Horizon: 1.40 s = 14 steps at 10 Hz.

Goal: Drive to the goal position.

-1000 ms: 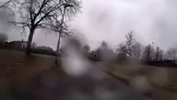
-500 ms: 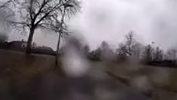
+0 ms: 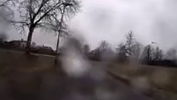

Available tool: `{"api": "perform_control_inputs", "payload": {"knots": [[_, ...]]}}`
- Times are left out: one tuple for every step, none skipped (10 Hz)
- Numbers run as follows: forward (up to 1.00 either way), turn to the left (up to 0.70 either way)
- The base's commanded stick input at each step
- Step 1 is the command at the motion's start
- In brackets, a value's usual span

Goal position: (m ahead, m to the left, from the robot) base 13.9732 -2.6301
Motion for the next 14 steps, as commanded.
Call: {"api": "perform_control_inputs", "payload": {"knots": [[1.00, 0.00], [1.00, 0.00], [1.00, 0.00], [1.00, 0.00], [1.00, 0.00], [1.00, 0.00], [1.00, 0.00], [1.00, 0.00], [1.00, 0.00], [1.00, 0.00], [1.00, 0.00], [1.00, 0.00], [1.00, 0.00], [1.00, 0.00]]}}
